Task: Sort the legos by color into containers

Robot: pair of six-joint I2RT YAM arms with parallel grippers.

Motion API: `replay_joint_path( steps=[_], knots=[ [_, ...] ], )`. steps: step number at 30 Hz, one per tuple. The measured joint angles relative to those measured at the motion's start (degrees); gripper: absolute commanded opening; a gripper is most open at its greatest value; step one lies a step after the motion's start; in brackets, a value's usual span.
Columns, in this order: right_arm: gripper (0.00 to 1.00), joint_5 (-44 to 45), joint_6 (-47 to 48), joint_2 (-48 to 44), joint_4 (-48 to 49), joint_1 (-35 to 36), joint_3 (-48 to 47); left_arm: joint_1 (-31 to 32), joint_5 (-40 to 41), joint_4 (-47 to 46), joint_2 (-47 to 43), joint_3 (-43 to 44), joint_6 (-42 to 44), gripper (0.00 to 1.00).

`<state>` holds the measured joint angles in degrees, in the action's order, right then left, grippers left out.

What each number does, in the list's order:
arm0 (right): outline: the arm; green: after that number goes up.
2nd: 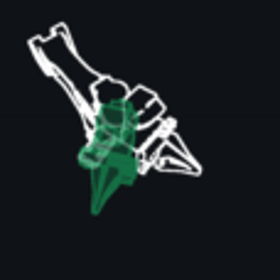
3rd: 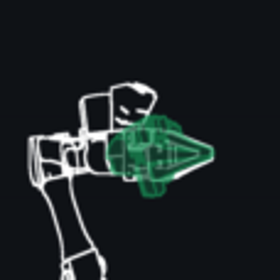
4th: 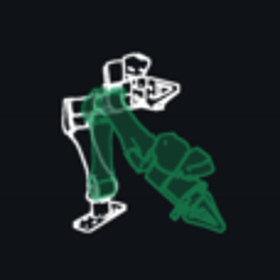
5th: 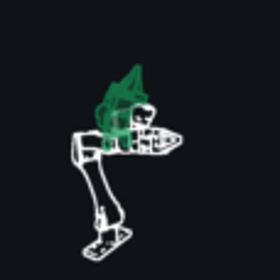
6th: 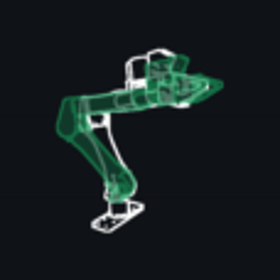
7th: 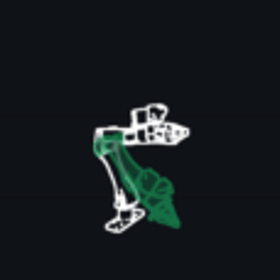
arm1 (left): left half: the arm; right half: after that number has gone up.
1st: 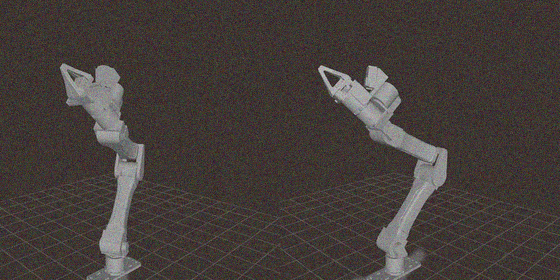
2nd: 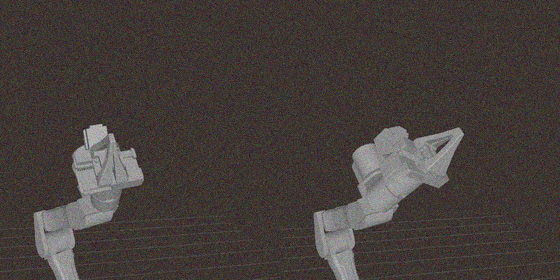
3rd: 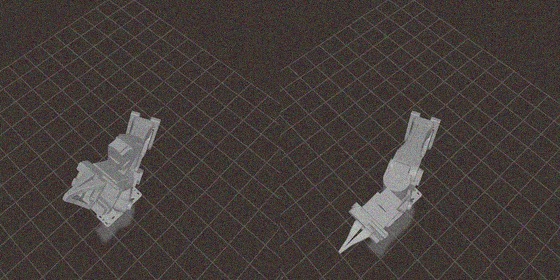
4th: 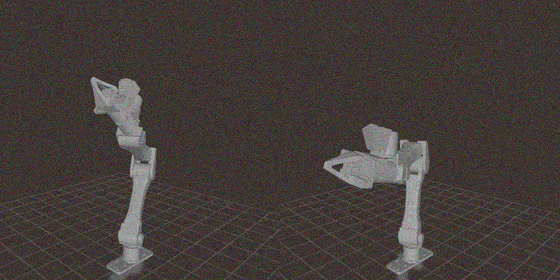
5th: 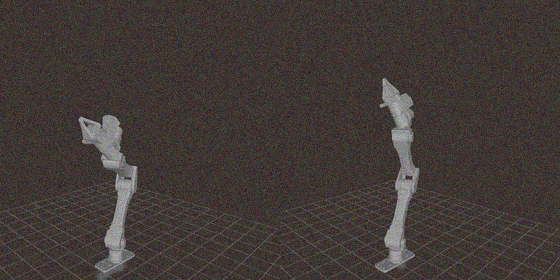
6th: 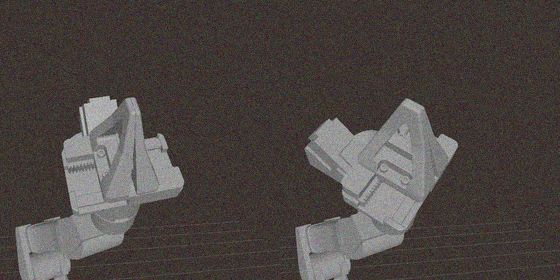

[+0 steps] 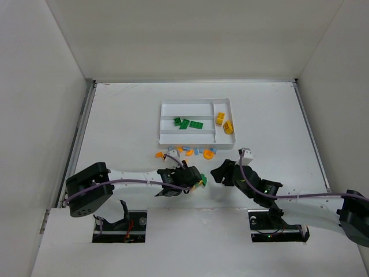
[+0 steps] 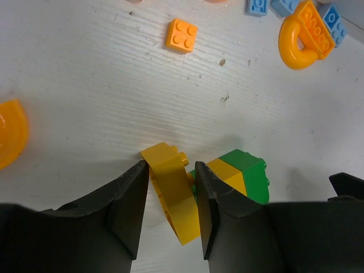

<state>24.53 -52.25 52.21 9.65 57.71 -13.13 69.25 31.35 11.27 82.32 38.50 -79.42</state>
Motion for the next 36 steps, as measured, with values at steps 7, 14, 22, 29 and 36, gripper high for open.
replay_joint_path(
  steps=[7, 14, 22, 29, 36],
  knots=[
    [0.69, -1.38, 0.00, 0.98, 0.24, 0.00, -0.04, -0.90, 1.55, -6.40, -1.51, -3.74, 2.91, 0.18],
    [0.80, -5.40, 0.17, 2.54, 3.02, 0.00, -0.81, -2.93, 2.19, -12.72, -15.17, -11.17, 8.83, 0.16],
    [0.85, -10.73, -0.11, -1.66, 10.88, -1.57, -1.60, -9.90, 0.48, -20.55, -30.84, -14.99, 16.13, 0.16],
    [0.82, -14.86, -0.50, -1.25, 18.05, -1.88, -3.13, -11.85, -3.06, -23.04, -34.01, -17.53, 19.28, 0.16],
    [0.68, -16.96, -0.63, 5.18, 20.68, -1.88, -6.82, -11.15, -5.07, -23.93, -35.93, -18.29, 21.09, 0.16]
  ],
)
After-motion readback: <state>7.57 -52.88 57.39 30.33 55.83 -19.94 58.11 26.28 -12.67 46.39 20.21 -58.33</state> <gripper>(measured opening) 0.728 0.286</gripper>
